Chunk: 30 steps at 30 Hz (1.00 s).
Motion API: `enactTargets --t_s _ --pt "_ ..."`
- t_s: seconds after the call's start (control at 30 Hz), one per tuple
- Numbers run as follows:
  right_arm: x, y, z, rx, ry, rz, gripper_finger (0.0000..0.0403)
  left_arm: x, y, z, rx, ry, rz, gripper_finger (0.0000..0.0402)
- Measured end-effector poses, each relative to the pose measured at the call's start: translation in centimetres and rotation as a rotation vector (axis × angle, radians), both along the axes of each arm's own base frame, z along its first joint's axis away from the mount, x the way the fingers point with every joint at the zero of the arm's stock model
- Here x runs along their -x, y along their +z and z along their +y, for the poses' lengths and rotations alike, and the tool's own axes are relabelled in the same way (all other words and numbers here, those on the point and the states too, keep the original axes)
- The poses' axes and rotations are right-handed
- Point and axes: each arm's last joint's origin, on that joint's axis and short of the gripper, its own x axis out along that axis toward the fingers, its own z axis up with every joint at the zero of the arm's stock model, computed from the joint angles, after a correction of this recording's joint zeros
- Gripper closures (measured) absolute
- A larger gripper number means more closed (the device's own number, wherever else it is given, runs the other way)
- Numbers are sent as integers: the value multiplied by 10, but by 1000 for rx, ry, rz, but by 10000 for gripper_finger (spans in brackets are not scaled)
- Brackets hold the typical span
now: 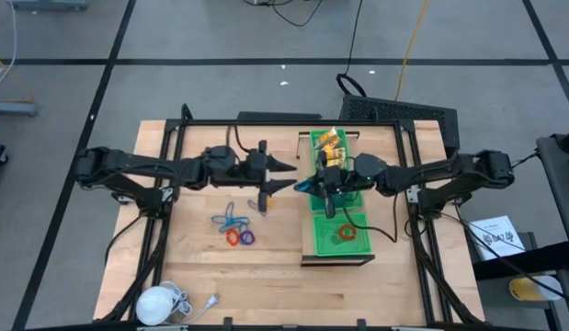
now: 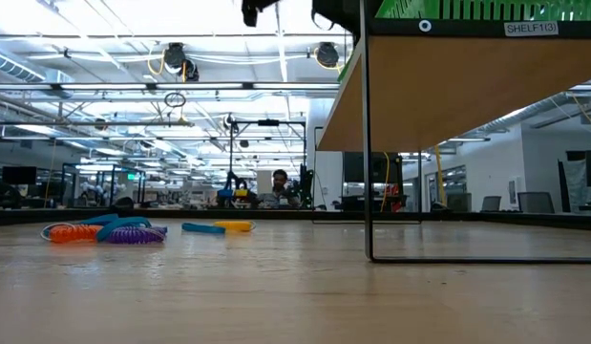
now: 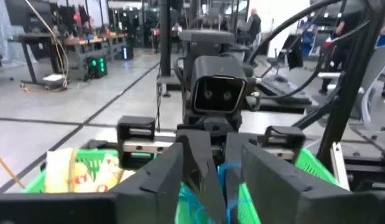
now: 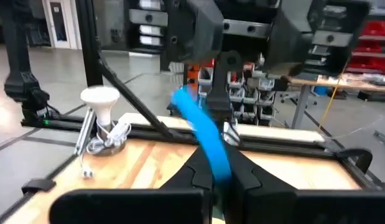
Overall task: Pick & Place Office Desk Supplies
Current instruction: Put the blue rubber band into the middle green bin
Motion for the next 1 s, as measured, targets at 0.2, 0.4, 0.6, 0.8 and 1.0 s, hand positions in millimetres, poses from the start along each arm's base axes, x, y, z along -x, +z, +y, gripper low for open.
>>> enactTargets --t_s 0.2,0.4,0.6,0.8,1.0 --pt "24 18 1 -2 -2 42 402 25 15 0 -25 5 44 187" --pt "53 29 3 -17 -2 129 402 38 10 2 -3 72 177 184" --pt "76 25 4 -33 -2 181 402 39 7 2 -8 73 215 195" --pt "93 16 5 -44 -8 162 403 40 -12 5 -23 74 235 206" --pt "101 8 5 -49 -9 162 403 49 -35 13 39 112 175 215"
